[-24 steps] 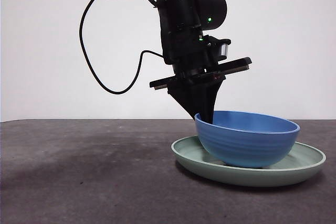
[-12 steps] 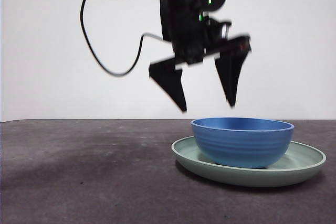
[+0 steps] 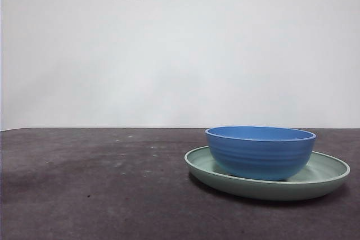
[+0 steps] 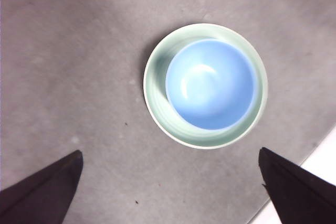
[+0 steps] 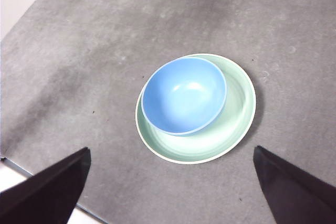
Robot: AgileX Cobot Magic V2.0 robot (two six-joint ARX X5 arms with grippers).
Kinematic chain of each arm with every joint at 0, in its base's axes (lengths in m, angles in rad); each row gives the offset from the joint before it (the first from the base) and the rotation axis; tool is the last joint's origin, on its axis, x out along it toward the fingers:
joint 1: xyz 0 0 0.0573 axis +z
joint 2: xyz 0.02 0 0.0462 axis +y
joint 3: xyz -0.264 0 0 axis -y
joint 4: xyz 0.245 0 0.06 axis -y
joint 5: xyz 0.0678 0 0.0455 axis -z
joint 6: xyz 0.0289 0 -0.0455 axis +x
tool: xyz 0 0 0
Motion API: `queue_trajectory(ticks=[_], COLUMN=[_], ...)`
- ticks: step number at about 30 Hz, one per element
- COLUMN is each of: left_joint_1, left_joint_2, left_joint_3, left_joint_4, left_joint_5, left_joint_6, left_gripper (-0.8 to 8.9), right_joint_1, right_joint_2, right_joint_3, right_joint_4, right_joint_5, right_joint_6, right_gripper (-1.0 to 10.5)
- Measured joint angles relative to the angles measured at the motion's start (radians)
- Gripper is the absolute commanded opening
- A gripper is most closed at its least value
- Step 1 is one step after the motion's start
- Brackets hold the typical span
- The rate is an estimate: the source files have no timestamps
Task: Pick up the blue bowl, put it on the green plate, put it on desk
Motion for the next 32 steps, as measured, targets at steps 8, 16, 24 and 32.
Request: queue_trajectory(ticks=[8, 16, 24, 32], left_joint_1=[0.019, 0.021, 0.021, 0.021], left_joint_2=[-0.385, -0.899, -1.242, -1.418], left_joint_3=[-0.171, -0.738, -1.079, -1.182], left_joint_4=[-0.001, 0.221, 0.272, 0.285], left_joint_5=[0.0, 0.0, 0.001, 0.002], left_joint_6=[0.018, 0.015, -0.078, -0.163], left_gripper=[6.22, 6.22, 6.22, 6.22], right_joint_1=[0.0, 0.0, 0.0, 0.0], right_joint_2=[0.0, 0.0, 0.0, 0.0], right_joint_3=[0.0, 0.0, 0.0, 0.0], right_joint_4=[0.0, -0.008, -0.027, -0.09], right_joint_5=[-0.002, -0.001, -0.001, 0.007], right_joint_6=[0.0, 0.001, 0.001, 0.001], right_gripper=[5.0, 5.0, 5.0, 5.0])
